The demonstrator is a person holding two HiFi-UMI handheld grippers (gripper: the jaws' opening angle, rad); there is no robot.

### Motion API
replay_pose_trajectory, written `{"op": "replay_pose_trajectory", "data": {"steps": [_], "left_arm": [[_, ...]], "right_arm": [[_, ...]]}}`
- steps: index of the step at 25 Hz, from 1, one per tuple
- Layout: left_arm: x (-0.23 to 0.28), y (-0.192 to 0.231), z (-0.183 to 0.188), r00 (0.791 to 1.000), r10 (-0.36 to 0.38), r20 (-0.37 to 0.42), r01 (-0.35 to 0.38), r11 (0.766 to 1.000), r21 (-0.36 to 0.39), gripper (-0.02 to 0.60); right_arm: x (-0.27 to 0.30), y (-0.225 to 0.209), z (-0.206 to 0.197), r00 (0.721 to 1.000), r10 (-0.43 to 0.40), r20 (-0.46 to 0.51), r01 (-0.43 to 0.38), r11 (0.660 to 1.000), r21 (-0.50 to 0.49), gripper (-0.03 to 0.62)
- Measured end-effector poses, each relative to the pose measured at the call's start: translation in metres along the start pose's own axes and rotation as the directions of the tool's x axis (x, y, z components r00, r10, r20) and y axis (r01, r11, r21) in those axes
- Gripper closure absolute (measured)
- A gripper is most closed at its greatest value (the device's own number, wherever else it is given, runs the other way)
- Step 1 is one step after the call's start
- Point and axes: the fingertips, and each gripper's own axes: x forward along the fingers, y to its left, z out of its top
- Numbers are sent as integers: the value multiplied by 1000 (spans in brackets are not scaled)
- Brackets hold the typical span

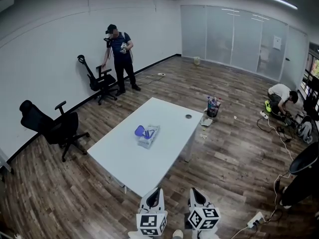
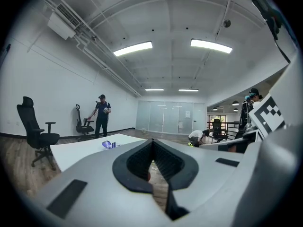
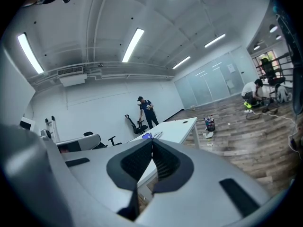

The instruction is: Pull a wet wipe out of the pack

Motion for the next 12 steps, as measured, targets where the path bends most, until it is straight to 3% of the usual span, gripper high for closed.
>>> {"op": "replay_pose_trajectory", "data": {"steps": [12], "left_arm": [[54,-1,0,998,54,16,-54,999,-9,584]], "right_arm": [[44,-33,23,999,44,-13,-44,999,-12,586]]}}
